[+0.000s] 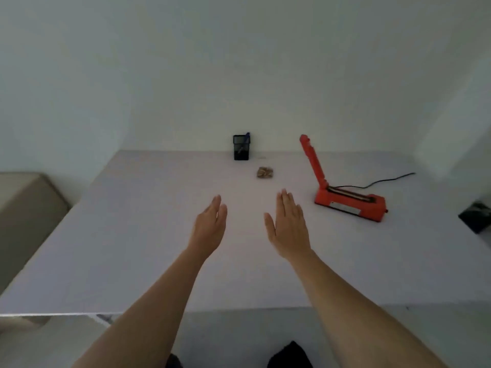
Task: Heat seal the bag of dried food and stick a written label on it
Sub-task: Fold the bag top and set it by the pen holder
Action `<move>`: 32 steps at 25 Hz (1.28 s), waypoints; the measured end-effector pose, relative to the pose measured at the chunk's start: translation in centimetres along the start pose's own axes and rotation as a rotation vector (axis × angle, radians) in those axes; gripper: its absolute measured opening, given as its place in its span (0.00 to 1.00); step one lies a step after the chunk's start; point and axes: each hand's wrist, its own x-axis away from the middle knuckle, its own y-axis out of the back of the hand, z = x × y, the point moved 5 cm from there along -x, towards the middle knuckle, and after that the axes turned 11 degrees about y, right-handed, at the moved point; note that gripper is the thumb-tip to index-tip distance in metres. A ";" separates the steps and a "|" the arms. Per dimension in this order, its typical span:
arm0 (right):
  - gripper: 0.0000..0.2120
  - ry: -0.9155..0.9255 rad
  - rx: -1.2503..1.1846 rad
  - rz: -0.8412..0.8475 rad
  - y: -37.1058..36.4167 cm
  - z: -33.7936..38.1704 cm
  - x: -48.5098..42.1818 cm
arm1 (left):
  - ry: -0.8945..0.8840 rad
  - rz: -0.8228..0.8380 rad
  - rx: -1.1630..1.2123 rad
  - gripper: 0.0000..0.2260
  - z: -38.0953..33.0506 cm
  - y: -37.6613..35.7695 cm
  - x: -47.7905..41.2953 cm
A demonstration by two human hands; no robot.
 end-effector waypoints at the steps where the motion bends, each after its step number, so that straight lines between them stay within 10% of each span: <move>1: 0.36 -0.032 0.007 -0.003 0.2 -2.9 -0.1 | -0.019 0.033 -0.002 0.21 -1.5 -2.5 -1.2; 18: 0.43 -0.324 0.100 0.231 0.3 -38.0 -2.8 | 0.177 0.237 0.007 0.21 -12.8 -26.2 -15.9; 27: 0.49 -0.480 -0.142 0.364 -1.0 -43.1 -1.0 | 0.228 0.320 0.211 0.19 -13.3 -29.5 -20.2; 32: 0.45 -0.522 -0.300 0.267 -1.4 -43.5 -0.5 | -0.021 0.160 0.085 0.12 -15.6 -29.6 -19.6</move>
